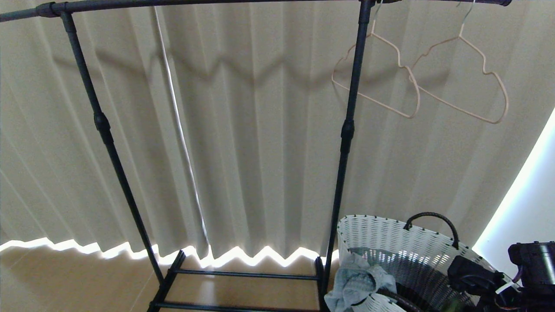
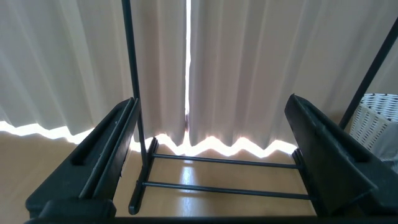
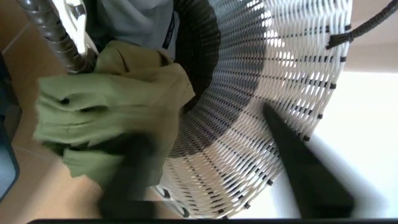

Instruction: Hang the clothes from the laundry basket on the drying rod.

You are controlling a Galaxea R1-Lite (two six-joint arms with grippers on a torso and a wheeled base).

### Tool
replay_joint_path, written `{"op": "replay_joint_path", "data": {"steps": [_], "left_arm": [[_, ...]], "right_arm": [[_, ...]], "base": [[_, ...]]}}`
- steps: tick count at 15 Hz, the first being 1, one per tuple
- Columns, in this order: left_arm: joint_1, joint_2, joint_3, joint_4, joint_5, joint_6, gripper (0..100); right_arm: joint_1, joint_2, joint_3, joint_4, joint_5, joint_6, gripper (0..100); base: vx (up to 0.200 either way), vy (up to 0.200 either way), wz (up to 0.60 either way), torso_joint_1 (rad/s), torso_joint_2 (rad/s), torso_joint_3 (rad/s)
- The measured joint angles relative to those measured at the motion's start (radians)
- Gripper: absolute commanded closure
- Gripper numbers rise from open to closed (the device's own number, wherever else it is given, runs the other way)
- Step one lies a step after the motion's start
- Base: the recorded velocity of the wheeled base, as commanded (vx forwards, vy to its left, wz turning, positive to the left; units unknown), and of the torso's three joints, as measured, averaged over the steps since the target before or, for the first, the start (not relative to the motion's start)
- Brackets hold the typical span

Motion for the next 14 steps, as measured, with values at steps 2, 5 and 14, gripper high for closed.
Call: {"op": "replay_joint_path", "data": {"steps": [2,5,14], "left_arm": [[0.0,0.0,0.0,0.0,0.0,0.0,0],[0.0,0.0,0.0,0.0,0.0,0.0,0],[0.0,0.0,0.0,0.0,0.0,0.001,0]], "right_arm": [[0.0,0.004,0.019,-0.044,0.004,0.005,100],[-0.011,-0.005,0.091,-0.197,0.049,0.062,100],[-0.053,-0.275,0.05,-0.222,0.068,0.219,100]], "base": [[0.0,0.0,0.0,0.0,0.0,0.0],[0.0,0.0,0.0,0.0,0.0,0.0],[0.0,0.0,0.0,0.0,0.0,0.0]]}}
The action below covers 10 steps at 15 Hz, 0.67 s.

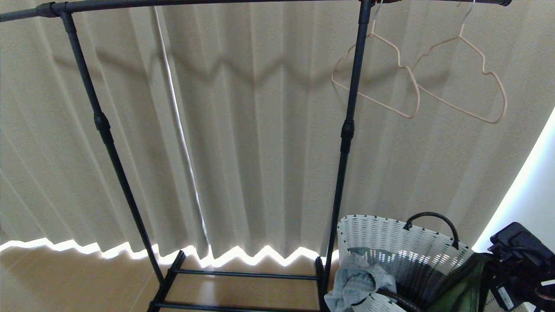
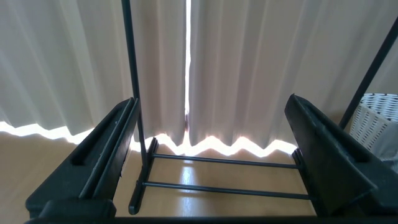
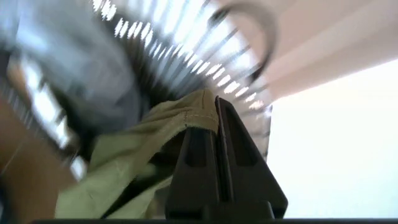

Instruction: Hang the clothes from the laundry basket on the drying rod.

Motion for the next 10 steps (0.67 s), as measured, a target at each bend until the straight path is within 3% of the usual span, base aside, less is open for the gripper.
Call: {"op": "replay_joint_path", "data": {"steps": [2,6,10], "left_arm": [[0.0,0.0,0.0,0.0,0.001,-0.002,0],[0.0,0.0,0.0,0.0,0.001,0.001,0],[0.0,0.0,0.0,0.0,0.001,0.003,0]], "right_arm": [[-0.01,-0.094,-0.092,0.158,0.0,0.014,100],[-0.014,-0.306,-0.263,0.619,0.0,0.082,100],[-0.033,-0.475,-0.32,0.793,-0.024,0.157,100]], "base": [[0.0,0.0,0.0,0.0,0.0,0.0],[0.0,0.0,0.0,0.0,0.0,0.0],[0.0,0.0,0.0,0.0,0.0,0.0]]}}
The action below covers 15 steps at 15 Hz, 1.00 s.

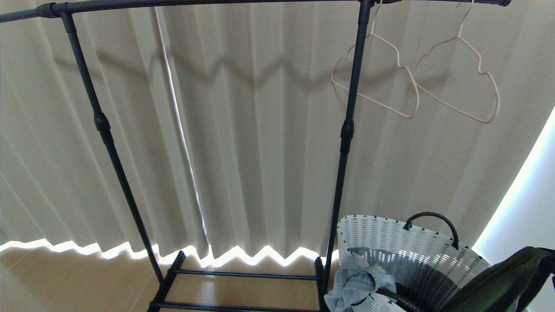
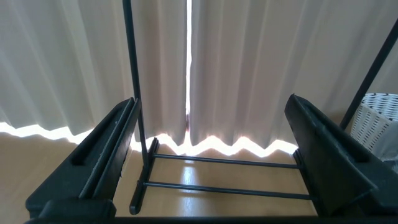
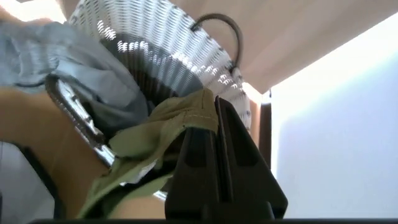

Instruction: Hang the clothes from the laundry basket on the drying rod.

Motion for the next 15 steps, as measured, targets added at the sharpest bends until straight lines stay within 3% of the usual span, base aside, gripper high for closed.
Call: {"op": "replay_joint_path", "data": {"steps": [3,13,15], "left_arm": [[0.0,0.0,0.0,0.0,0.001,-0.001,0],[0.0,0.0,0.0,0.001,0.001,-0.002,0],[0.0,0.0,0.0,0.001,-0.001,0.001,0]], "right_arm": [[-0.013,-0.074,-0.002,0.048,0.0,0.037,100],[-0.013,-0.231,0.089,0.05,0.004,0.037,100],[-0.012,-0.24,0.093,0.051,0.004,0.037,100]], "base": [[-0.133,0.0,0.0,0.003,0.0,0.0],[-0.2,0.0,0.0,0.003,0.0,0.004],[0.0,0.0,0.0,0.0,0.0,0.0]]}}
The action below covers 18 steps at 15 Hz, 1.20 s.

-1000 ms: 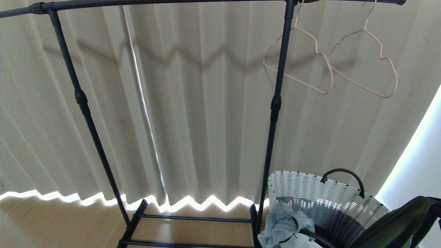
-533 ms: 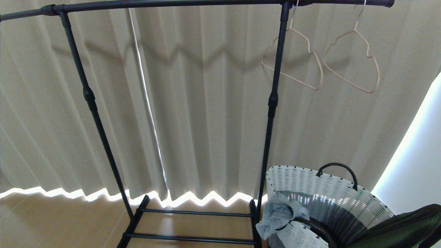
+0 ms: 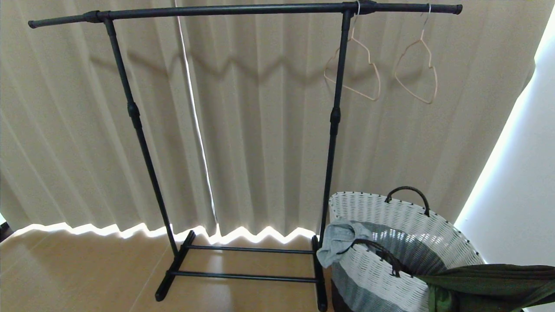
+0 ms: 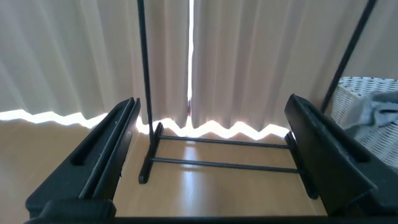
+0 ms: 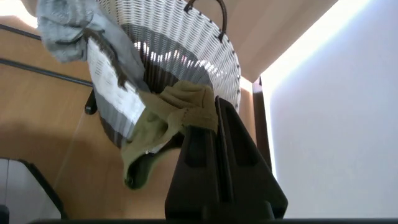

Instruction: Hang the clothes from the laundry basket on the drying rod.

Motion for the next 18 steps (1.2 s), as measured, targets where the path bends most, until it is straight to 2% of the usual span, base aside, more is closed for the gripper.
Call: {"op": "replay_joint_path", "data": {"steps": [4,13,18], "left_arm": [[0.0,0.0,0.0,0.0,0.0,0.001,0],[0.0,0.0,0.0,-0.001,0.0,0.0,0],[0.001,0.0,0.0,-0.002,-0.006,0.015,0]], "right_arm": [[0.004,-0.001,0.003,-0.002,0.0,-0.001,100],[0.035,0.003,0.0,-0.001,0.003,-0.002,100],[0.09,0.009,-0.019,-0.009,0.004,-0.002,100]], "base": [[0.0,0.0,0.0,0.0,0.0,0.0],[0.0,0.2,0.0,0.002,0.0,0.0],[0.0,0.0,0.0,0.0,0.0,0.0]]}}
